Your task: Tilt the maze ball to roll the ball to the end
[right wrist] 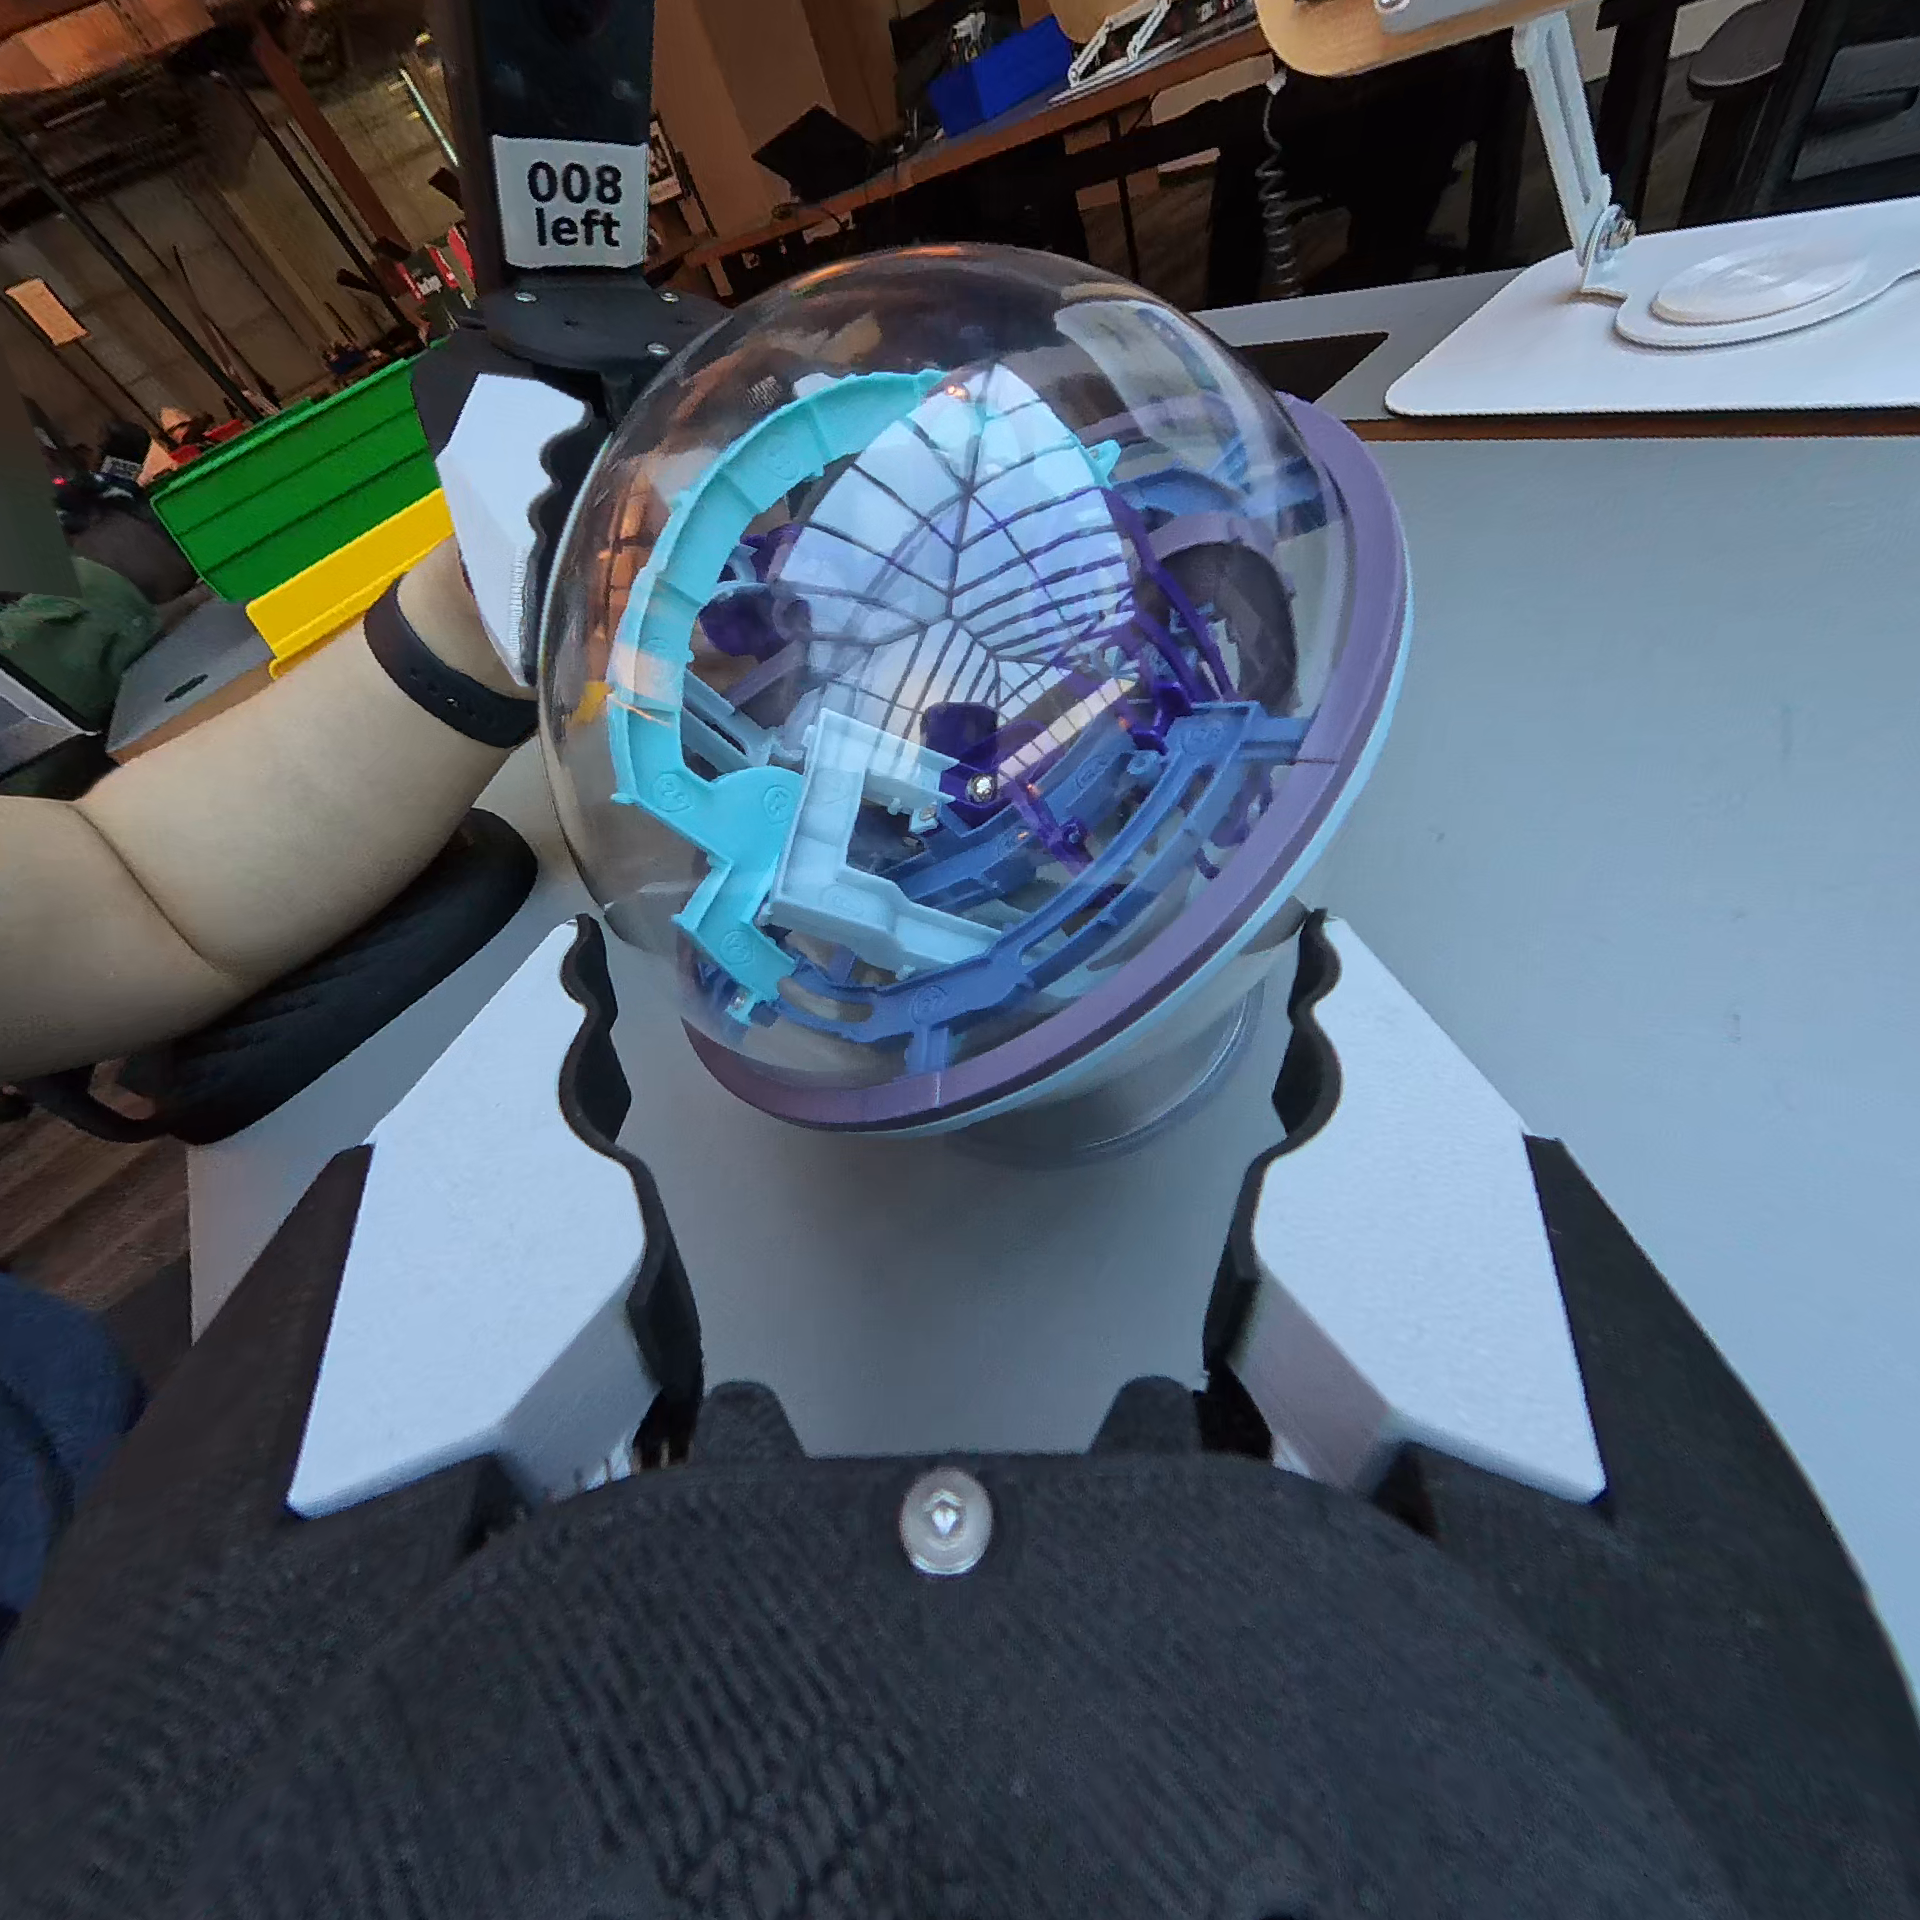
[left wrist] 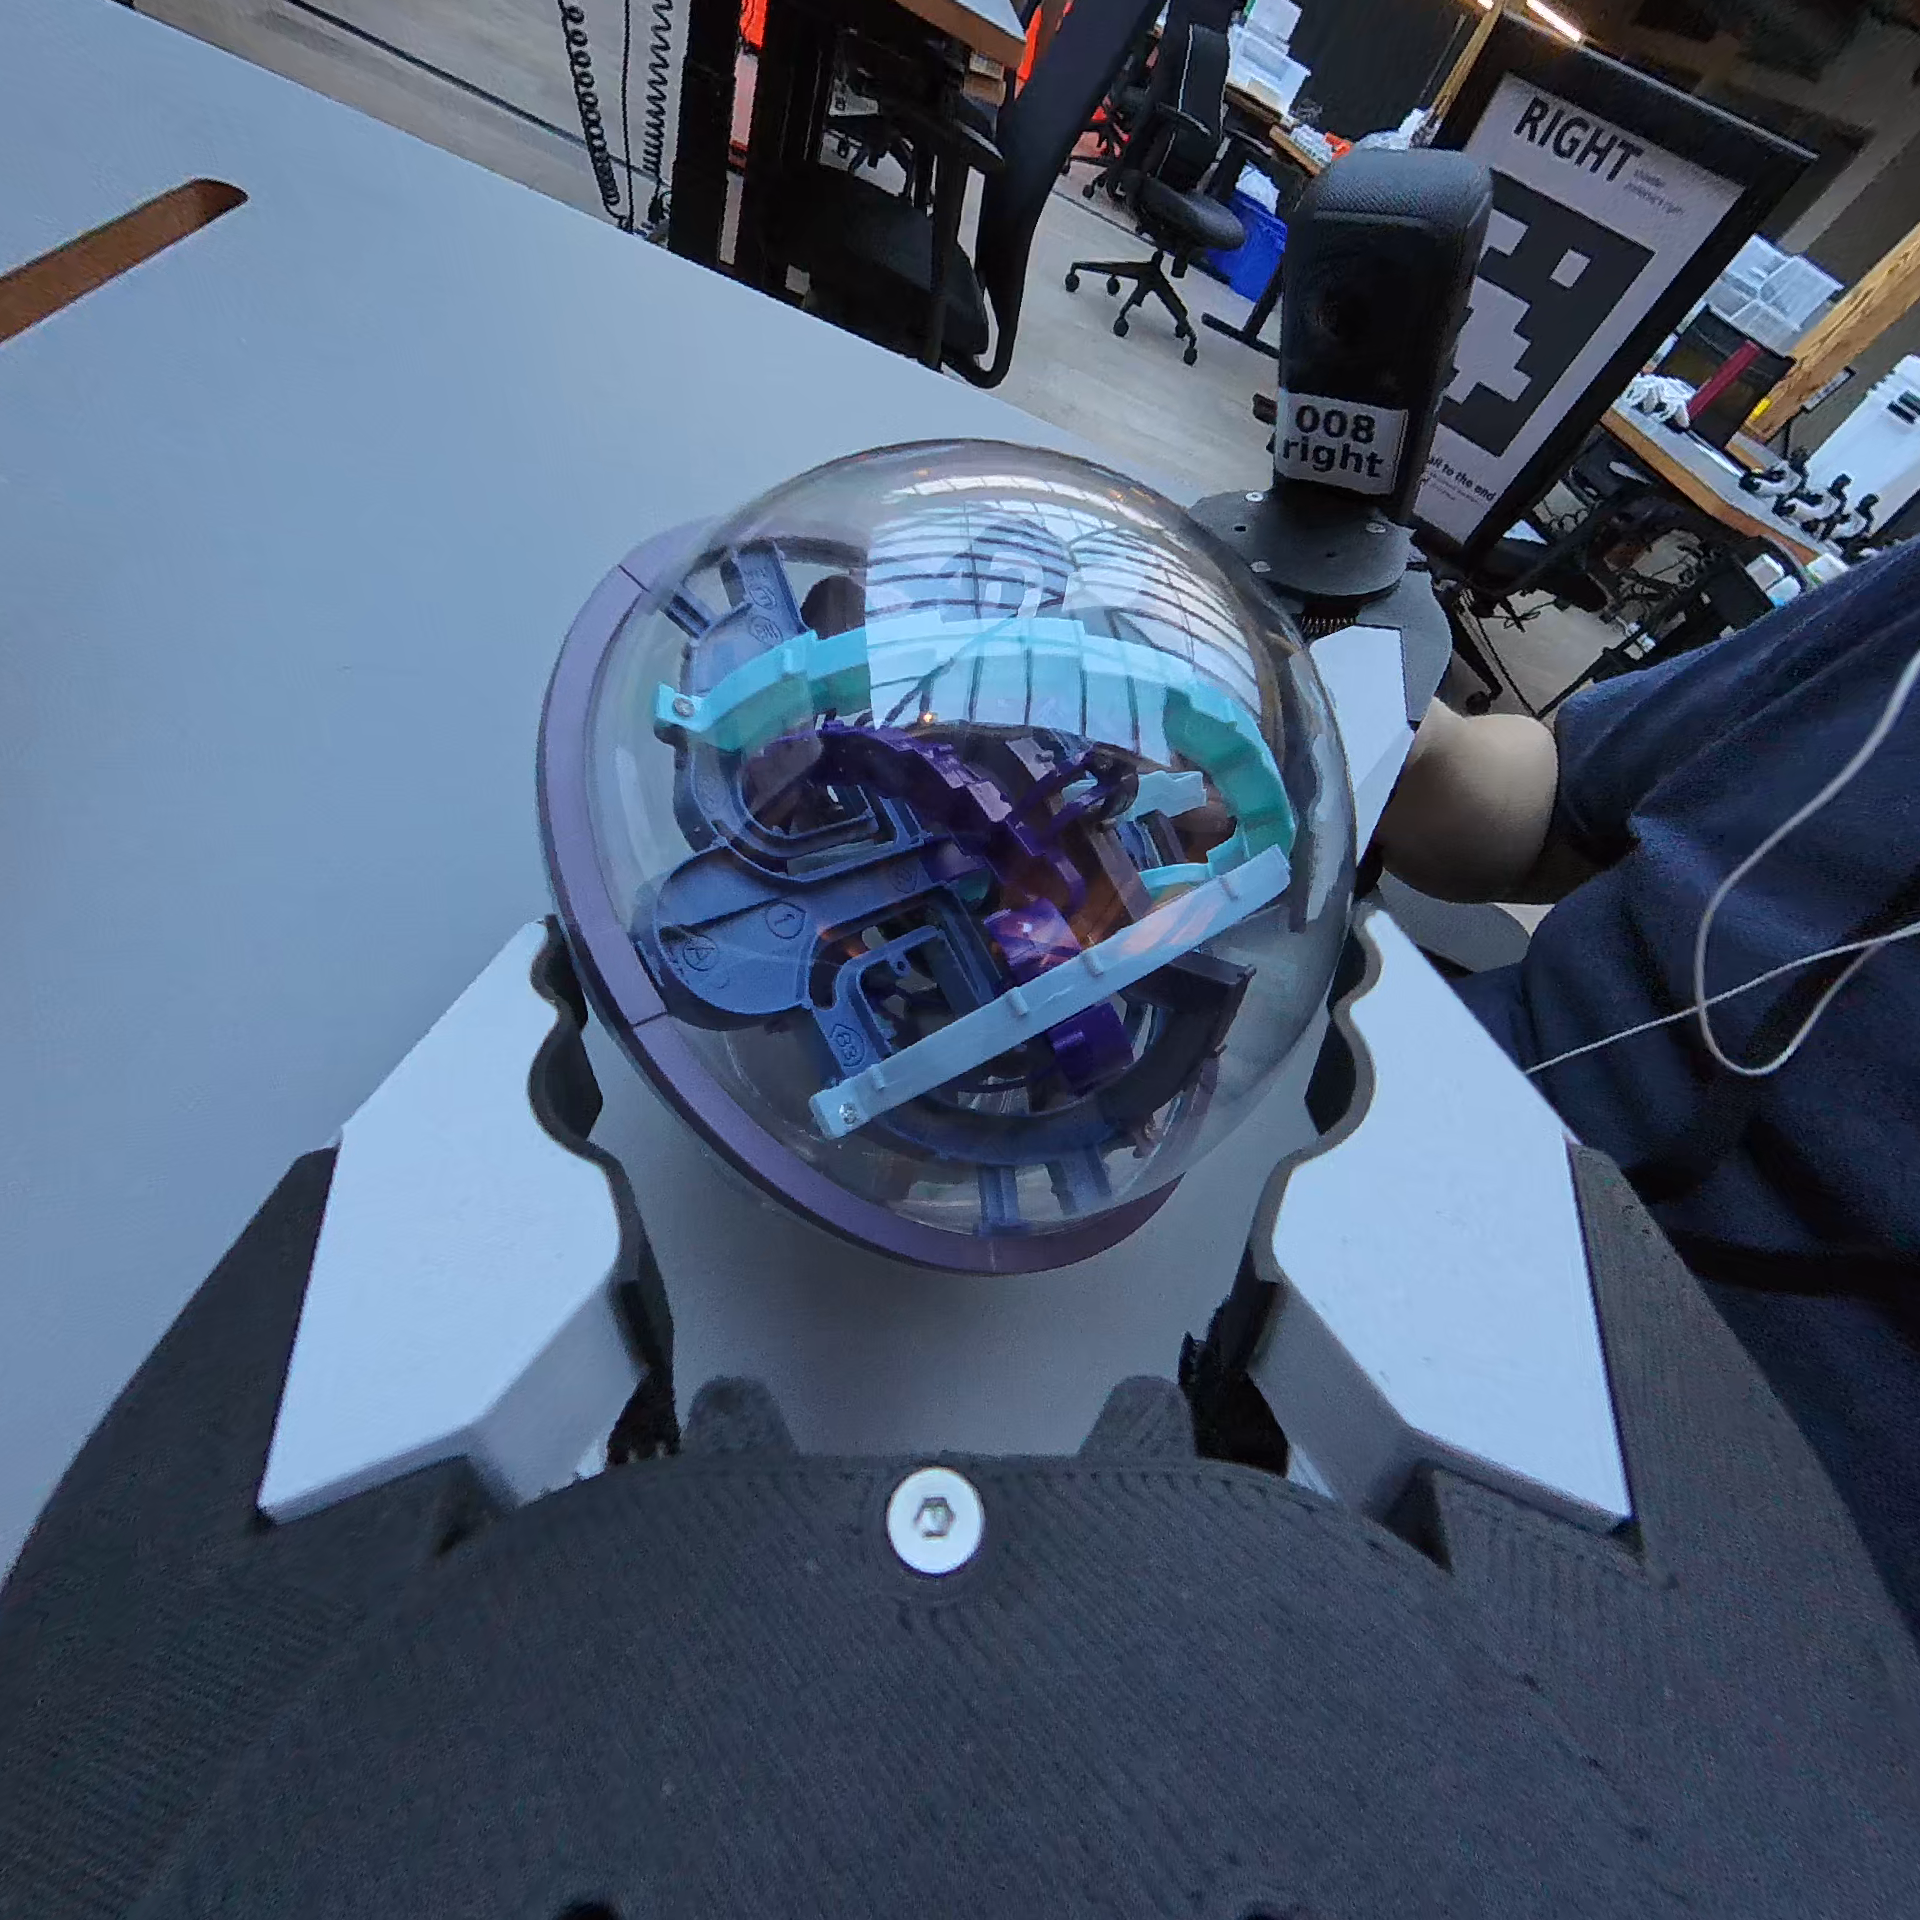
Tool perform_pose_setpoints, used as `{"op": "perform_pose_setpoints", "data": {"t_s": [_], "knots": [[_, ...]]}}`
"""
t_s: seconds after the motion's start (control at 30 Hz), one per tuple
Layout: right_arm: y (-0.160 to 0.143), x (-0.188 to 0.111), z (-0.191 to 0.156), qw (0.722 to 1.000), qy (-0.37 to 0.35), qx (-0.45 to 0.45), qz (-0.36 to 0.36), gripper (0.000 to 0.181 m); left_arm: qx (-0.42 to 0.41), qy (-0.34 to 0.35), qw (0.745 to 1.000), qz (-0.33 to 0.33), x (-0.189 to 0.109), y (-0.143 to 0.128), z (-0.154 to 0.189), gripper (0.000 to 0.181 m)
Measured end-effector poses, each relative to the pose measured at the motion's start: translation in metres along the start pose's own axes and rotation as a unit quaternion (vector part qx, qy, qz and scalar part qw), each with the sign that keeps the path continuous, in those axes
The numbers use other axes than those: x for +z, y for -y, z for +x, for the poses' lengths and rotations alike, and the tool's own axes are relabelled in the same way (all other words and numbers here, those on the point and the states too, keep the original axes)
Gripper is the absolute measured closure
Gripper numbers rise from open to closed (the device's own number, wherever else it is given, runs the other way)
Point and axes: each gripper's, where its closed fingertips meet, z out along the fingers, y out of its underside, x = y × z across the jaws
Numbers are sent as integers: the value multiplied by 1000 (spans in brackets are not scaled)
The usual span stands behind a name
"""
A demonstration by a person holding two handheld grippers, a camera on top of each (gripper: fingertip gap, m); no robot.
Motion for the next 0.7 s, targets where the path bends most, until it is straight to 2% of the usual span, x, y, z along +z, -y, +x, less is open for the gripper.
{"op": "perform_pose_setpoints", "data": {"t_s": [0.2,0.7], "knots": [[3,1,-3,1000,0,-3,18,45,7,4,1000,7,-1,3,1,39],[-5,12,-1,999,-44,-18,3,36,0,-4,1000,15,1,2,2,37]]}}
